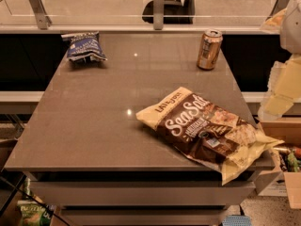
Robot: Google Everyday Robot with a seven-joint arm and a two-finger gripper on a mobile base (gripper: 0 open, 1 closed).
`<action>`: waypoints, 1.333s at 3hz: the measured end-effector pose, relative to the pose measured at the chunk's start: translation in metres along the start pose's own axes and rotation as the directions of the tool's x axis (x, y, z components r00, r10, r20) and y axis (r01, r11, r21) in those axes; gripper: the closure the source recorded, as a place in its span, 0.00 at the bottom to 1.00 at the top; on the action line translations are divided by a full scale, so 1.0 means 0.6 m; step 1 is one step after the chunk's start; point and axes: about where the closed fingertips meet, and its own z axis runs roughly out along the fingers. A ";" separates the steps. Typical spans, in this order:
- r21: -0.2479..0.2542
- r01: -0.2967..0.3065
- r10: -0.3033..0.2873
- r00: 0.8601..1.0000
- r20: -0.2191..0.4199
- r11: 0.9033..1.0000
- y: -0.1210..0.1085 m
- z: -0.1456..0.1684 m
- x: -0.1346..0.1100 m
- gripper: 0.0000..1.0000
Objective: Pick orange can
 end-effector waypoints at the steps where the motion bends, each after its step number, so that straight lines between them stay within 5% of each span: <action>1: 0.010 -0.006 0.006 1.000 0.006 1.000 -0.005 -0.003 -0.002 0.00; 3: 0.049 -0.128 0.125 0.991 0.045 0.991 -0.054 0.008 -0.009 0.00; 4: 0.045 -0.272 0.265 0.956 0.126 0.961 -0.080 0.033 0.007 0.00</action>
Offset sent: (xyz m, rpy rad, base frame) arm 0.0348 0.0048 0.0076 0.0180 -0.0312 -0.0927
